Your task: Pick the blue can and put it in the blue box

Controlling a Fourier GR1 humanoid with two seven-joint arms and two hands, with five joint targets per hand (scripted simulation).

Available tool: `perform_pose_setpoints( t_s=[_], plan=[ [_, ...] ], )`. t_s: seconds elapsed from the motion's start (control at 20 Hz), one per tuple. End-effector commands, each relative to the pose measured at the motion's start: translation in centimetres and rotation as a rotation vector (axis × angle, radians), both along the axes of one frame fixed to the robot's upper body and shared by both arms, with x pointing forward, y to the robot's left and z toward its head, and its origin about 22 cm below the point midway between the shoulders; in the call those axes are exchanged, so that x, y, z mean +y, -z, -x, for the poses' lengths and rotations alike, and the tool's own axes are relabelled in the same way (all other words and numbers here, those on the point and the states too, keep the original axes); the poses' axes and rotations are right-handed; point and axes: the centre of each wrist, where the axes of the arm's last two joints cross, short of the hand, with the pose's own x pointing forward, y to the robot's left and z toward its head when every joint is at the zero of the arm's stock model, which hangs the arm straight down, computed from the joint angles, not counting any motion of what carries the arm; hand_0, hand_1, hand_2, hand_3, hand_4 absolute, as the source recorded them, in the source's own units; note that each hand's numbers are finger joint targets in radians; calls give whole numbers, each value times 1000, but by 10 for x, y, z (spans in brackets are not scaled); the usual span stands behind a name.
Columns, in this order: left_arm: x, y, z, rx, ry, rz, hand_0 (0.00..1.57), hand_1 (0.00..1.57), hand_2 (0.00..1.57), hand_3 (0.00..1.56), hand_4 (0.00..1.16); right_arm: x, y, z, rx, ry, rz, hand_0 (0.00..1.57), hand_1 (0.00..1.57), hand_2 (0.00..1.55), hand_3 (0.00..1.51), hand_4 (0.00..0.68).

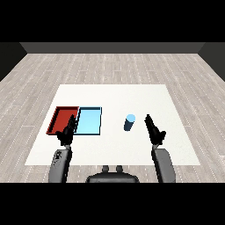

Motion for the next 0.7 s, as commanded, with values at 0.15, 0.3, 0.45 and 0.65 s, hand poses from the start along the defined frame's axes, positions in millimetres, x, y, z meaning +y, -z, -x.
perform_pose_setpoints(
  t_s=[0.15, 0.3, 0.45, 0.65],
  plan=[
    [-3, 10, 5, 39, 13, -5, 0, 0, 0, 0, 0, 24, 14, -22, 104, 40, 23, 0, 0, 0, 0, 0],
    [-19, -21, -4, -273, 20, 56, 0, 0, 0, 0, 0, 38, -12, -27, -169, -82, -117, 0, 0, 0, 0, 0],
    [-11, -10, 7, -315, 44, 56, 0, 0, 0, 0, 0, 37, 5, -24, -192, -111, -136, 0, 0, 0, 0, 0],
    [1, 22, 8, -312, 14, 52, 0, 0, 0, 0, 0, 31, 16, -28, -210, -128, -142, 0, 0, 0, 0, 0]
  ],
)
